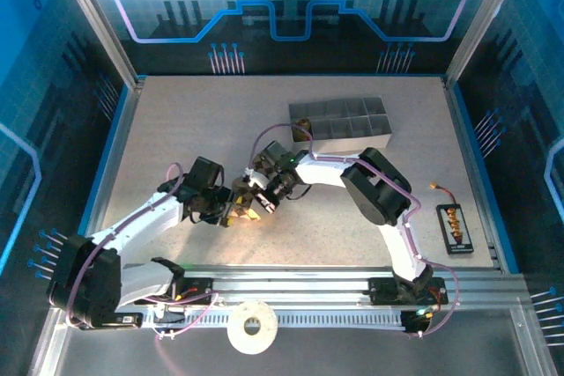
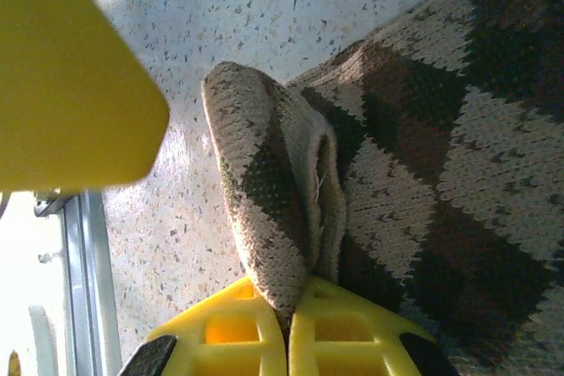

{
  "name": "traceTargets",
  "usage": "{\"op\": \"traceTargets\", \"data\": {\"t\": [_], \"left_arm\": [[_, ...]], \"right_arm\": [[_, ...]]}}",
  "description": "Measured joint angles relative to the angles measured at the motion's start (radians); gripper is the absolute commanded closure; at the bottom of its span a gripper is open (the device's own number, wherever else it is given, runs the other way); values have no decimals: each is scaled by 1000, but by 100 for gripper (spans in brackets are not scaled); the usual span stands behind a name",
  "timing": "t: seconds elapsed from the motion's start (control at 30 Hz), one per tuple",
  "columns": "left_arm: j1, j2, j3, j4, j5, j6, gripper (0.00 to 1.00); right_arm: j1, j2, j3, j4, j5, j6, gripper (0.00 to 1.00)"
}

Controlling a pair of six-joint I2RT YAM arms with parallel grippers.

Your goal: Roll the socks

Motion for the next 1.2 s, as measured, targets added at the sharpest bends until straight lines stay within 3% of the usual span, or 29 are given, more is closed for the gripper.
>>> {"op": "traceTargets", "data": {"t": [0.4,0.5,0.57,0.67,0.77,0.9,1.03,1.13,1.2], "left_arm": [[-31,98,-45,100,-36,25,55],[-37,114,-45,105,-52,27,69],[-40,135,-44,111,-58,23,85],[-41,161,-19,96,-62,19,100],[-41,195,19,51,-59,18,100],[-39,215,48,4,-56,14,100],[-23,219,68,-60,-45,14,100],[-6,241,93,-105,-24,17,100],[4,266,115,-128,-8,22,100]], "right_arm": [[-11,66,93,-105,-69,49,100],[-12,75,105,-119,-78,52,100],[-12,76,106,-119,-85,52,100],[-12,74,97,-112,-88,52,86],[-11,32,37,-55,-72,30,67],[-4,-116,-124,36,37,-42,53],[56,-361,-368,204,246,-199,37],[169,-491,-501,340,449,-356,35],[240,-497,-528,400,566,-452,35]]}}
